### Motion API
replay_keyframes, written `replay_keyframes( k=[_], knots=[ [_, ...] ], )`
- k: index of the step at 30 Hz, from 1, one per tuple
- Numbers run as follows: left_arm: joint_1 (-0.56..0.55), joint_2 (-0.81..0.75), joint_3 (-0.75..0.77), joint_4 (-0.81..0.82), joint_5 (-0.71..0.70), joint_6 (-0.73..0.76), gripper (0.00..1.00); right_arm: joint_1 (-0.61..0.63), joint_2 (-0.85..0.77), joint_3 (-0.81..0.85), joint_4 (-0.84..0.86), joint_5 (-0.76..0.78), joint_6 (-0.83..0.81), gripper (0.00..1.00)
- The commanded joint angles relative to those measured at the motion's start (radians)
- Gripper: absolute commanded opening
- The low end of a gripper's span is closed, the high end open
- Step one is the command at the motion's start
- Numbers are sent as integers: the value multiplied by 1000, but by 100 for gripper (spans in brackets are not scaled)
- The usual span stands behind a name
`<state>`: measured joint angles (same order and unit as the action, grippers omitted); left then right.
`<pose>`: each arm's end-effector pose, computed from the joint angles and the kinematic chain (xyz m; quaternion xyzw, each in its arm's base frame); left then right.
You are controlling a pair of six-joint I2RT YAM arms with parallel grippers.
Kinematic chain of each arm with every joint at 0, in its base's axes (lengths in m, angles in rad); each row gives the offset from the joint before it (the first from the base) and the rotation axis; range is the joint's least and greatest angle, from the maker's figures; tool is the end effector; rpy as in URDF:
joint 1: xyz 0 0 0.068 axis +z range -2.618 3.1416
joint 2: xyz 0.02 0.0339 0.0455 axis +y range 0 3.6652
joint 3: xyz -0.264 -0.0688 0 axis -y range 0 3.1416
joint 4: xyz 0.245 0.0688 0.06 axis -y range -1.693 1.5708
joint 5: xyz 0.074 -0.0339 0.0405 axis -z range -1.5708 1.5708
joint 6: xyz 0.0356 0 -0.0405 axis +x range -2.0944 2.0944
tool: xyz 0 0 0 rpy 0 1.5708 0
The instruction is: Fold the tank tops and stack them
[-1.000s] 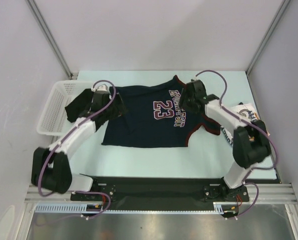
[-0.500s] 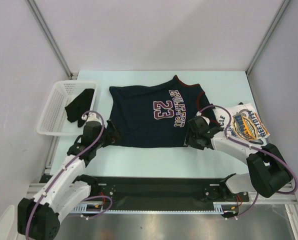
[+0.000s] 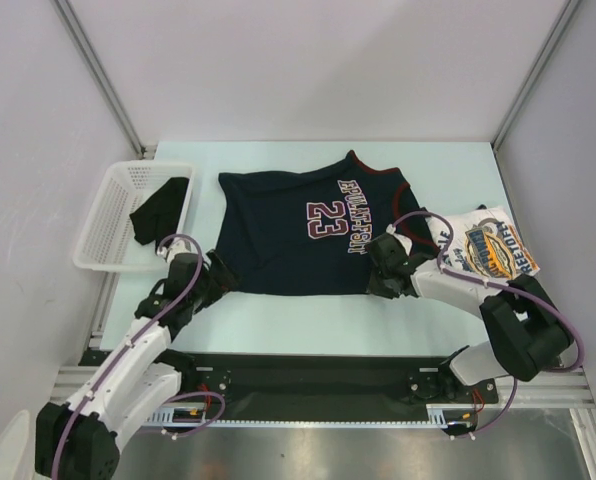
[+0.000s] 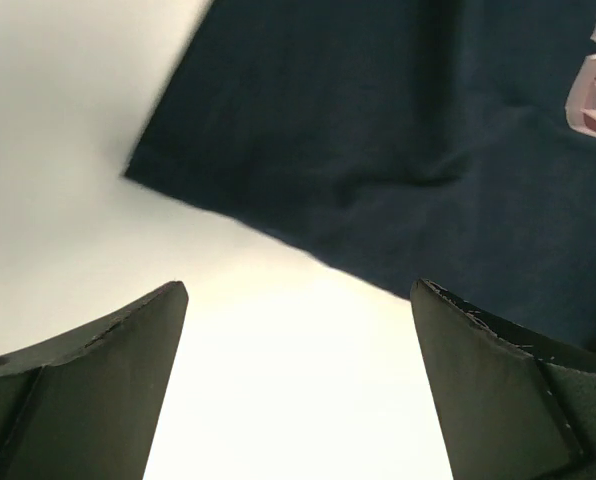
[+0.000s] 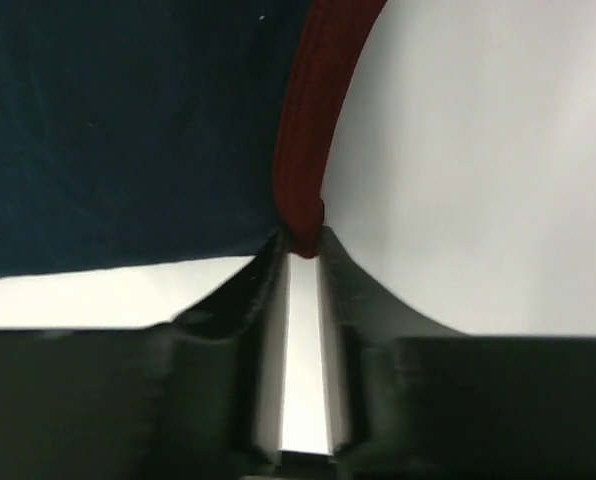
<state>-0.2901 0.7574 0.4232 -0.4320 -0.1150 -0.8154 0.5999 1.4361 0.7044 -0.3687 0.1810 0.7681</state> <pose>0.1527 -0.0413 0.1954 -0.2602 0.8813 -0.1602 0.3604 0.2152 0.1394 0.1589 0.1023 0.9633 0.0785 0.2354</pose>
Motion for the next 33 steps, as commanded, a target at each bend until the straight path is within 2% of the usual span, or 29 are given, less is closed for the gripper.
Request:
replay_keyframes(
  k=[1,2,12,17,18,22,29,31,33],
  knots=[
    [-1,64,34,-50,-81,-56,100,6,23,32,-4,57,19,16],
    [0,78,40,-63,-89,-54,100,6,15,32,-18,63,20,0],
    [0,163,68,-88,-149,-93,94,-31,-146,-57,-73,141,66,0],
    [0,181,52,-65,-135,-111,80,-43,-190,-101,-72,129,69,0],
    [0,183,48,-57,-124,-111,72,-45,-195,-102,-72,129,69,0],
    [0,191,23,-27,-101,-114,59,-51,-191,-100,-70,124,68,0],
    [0,214,12,-7,-71,-113,57,-55,-190,-97,-65,118,65,0],
    [-1,227,8,-1,-69,-113,47,-58,-190,-95,-64,115,66,0],
    [0,249,6,-2,-78,-129,46,-58,-192,-97,-64,114,66,0]
  ],
)
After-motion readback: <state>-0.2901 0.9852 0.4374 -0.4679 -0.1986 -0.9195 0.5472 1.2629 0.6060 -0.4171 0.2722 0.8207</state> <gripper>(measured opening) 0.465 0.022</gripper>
